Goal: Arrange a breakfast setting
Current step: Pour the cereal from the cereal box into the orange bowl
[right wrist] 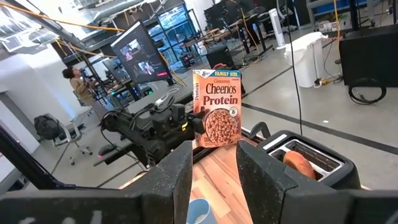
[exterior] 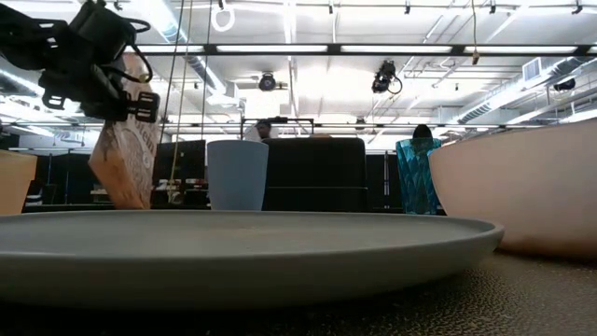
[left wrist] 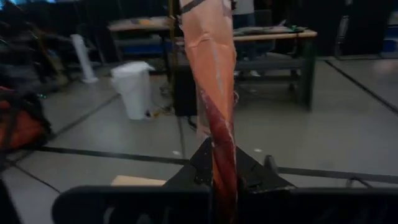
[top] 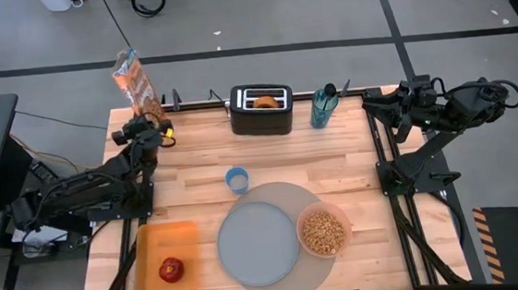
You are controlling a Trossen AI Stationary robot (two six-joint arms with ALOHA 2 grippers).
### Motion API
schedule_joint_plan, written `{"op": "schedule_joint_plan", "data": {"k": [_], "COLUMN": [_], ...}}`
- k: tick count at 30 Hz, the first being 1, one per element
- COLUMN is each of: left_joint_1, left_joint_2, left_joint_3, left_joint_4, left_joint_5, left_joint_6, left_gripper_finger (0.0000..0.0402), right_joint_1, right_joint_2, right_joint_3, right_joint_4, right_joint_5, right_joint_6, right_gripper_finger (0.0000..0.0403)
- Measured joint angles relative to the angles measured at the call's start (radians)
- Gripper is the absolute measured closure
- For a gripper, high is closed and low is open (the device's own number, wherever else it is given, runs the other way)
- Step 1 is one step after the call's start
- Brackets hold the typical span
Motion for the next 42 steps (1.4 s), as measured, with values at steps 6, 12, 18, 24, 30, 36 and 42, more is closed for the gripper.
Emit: {"op": "schedule_joint_plan", "data": {"k": [6, 12, 18, 24, 30, 36, 42], "left_joint_1": [0.058, 0.073, 0.074, 0.073, 0.061, 0.036, 0.012], "left_joint_2": [0.0, 0.0, 0.004, 0.004, 0.002, -0.005, -0.034], "left_joint_3": [0.0, 0.0, -0.006, -0.003, 0.039, 0.124, 0.215], "left_joint_4": [-0.001, -0.009, -0.086, -0.107, -0.101, -0.226, -0.441], "left_joint_5": [0.127, 0.143, 0.223, 0.238, 0.249, 0.264, 0.253], "left_joint_6": [0.004, 0.015, 0.013, -0.049, -0.036, -0.012, -0.166], "left_gripper_finger": [0.039, 0.038, 0.0305, 0.0219, 0.0169, 0.013, 0.0114], "right_joint_1": [0.0, 0.0, 0.0, 0.0, 0.0, 0.0, 0.0], "right_joint_2": [0.0, 0.002, 0.01, 0.013, 0.013, 0.018, 0.021], "right_joint_3": [0.0, 0.0, 0.001, 0.001, 0.001, 0.001, 0.001], "right_joint_4": [0.0, 0.004, 0.023, 0.031, 0.047, 0.046, 0.046], "right_joint_5": [-0.001, -0.008, -0.011, -0.012, -0.027, -0.037, -0.055], "right_joint_6": [-0.002, 0.0, -0.003, -0.003, -0.003, -0.003, -0.017], "right_gripper_finger": [0.0271, 0.0271, 0.0271, 0.0271, 0.0271, 0.0271, 0.0271]}}
